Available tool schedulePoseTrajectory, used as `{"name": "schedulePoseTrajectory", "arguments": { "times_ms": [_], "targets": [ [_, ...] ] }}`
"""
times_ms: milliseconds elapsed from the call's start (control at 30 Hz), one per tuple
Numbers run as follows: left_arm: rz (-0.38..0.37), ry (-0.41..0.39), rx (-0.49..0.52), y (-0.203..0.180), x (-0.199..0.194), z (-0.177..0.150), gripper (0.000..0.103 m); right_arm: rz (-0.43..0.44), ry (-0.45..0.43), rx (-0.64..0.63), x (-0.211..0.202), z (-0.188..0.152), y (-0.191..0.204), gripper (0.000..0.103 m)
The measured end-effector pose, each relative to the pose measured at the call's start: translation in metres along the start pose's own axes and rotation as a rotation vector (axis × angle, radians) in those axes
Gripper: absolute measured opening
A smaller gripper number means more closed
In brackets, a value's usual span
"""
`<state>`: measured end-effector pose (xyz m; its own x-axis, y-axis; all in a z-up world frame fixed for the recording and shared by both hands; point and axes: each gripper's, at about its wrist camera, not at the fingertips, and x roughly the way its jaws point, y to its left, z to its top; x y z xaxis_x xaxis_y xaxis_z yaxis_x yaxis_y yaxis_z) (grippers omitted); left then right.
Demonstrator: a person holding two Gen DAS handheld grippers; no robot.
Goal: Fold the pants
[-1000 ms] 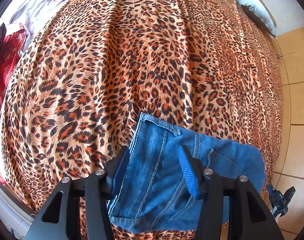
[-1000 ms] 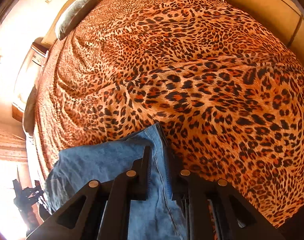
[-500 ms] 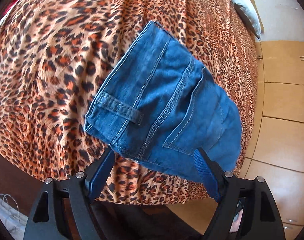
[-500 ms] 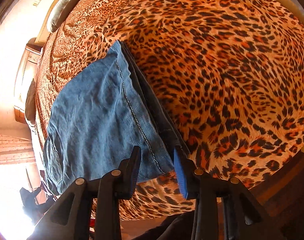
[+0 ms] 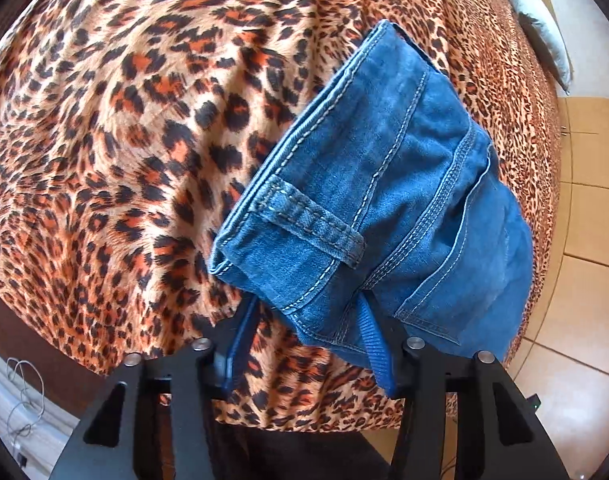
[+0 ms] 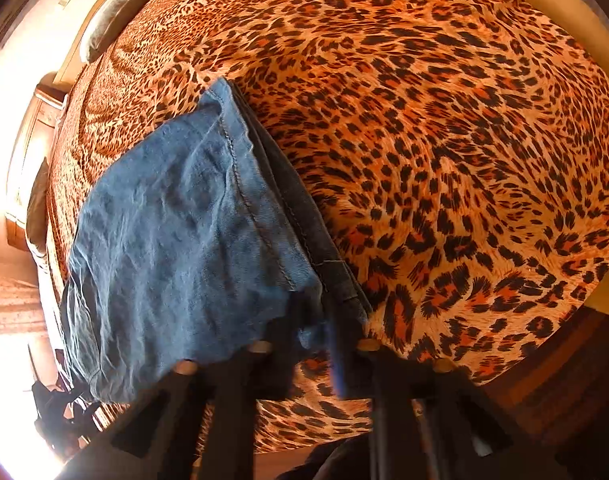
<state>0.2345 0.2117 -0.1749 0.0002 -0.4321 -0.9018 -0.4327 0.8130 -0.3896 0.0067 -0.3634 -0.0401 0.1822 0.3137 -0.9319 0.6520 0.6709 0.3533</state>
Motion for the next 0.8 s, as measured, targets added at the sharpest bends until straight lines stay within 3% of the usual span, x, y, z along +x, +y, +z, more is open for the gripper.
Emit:
{"name": "schedulePoseTrajectory", "arguments": {
  "times_ms": [100,200,300,433,500,567,600,633,800],
  "targets": [
    [0.000,-0.045,0.022,-0.001,-0.017,-0.009,0.031,0.018,-0.046,0.005,-0.015,-0.003,-0.002,0.003],
    [0.065,-0.033,0.033,0.008,-0.006,-0.011,0.031,-0.008,-0.033,-0.006,-0.013,-0.003,-0.010,0.003],
    [0.038,-0.005,-0.025,0.015,0.001,-0.010,0.031,-0.051,-0.006,-0.003,0.001,-0.005,-0.012,0.004],
    [0.077,-0.009,0.069,0.004,-0.016,-0.021,0.033,-0.081,0.001,-0.021,-0.012,-0.002,0.002,0.011],
    [0.084,-0.015,0.122,0.002,-0.029,-0.032,0.043,-0.092,-0.026,-0.039,-0.028,0.003,0.009,0.016],
    [0.056,-0.036,0.146,0.000,-0.046,-0.042,0.046,-0.104,-0.087,-0.044,-0.049,0.008,0.016,0.026],
    [0.042,-0.052,0.160,-0.002,-0.055,-0.044,0.046,-0.094,-0.117,-0.064,-0.058,0.012,0.024,0.026],
    [0.037,-0.074,0.172,-0.005,-0.064,-0.043,0.047,-0.068,-0.129,-0.087,-0.063,0.016,0.030,0.026],
    [0.062,-0.166,0.237,-0.044,-0.084,0.003,0.075,0.154,-0.065,-0.272,-0.042,0.047,0.118,0.026]
  ]
}}
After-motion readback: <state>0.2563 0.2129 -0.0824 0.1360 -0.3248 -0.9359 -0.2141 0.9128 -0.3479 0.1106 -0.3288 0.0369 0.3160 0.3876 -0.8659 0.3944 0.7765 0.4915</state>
